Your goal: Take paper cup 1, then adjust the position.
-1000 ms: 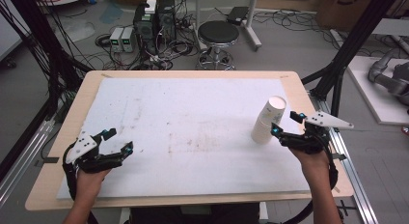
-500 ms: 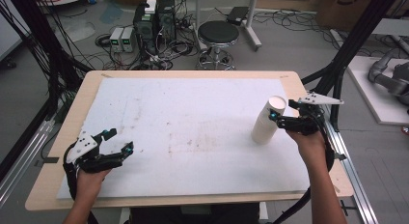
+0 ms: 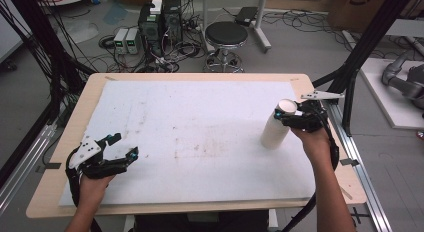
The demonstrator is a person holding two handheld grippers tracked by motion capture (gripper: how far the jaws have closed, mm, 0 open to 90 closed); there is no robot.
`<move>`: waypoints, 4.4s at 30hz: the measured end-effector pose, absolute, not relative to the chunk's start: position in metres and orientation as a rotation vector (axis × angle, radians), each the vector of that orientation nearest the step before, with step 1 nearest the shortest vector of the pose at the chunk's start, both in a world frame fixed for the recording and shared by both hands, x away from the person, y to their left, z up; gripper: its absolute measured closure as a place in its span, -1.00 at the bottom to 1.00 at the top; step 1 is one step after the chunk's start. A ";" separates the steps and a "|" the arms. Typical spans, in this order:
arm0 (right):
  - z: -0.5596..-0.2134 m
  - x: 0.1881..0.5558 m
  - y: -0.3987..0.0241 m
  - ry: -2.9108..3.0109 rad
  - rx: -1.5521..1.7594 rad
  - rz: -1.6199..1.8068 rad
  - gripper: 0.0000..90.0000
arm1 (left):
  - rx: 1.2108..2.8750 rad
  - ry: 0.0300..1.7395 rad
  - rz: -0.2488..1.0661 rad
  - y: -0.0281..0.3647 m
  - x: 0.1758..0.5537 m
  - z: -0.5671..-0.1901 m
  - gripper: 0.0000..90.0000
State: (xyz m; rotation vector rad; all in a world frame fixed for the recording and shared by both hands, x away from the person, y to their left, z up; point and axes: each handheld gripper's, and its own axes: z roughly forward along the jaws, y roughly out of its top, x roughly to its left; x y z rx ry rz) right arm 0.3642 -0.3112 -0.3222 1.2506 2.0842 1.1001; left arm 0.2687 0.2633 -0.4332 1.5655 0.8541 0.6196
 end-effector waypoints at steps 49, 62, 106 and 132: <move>-0.252 0.301 -0.286 2.046 0.939 1.332 -0.20 | 1.568 0.827 0.587 0.260 0.269 -0.432 -0.62; -0.310 0.297 -0.249 2.267 0.802 1.391 -0.20 | 1.579 0.791 0.539 0.255 0.269 -0.434 -0.64; -0.363 0.309 -0.187 2.445 0.632 1.447 -0.22 | 1.632 0.564 0.385 0.219 0.275 -0.423 -0.64; -0.357 0.310 -0.145 2.537 0.522 1.469 -0.22 | 1.747 0.330 0.216 0.147 0.296 -0.414 -0.64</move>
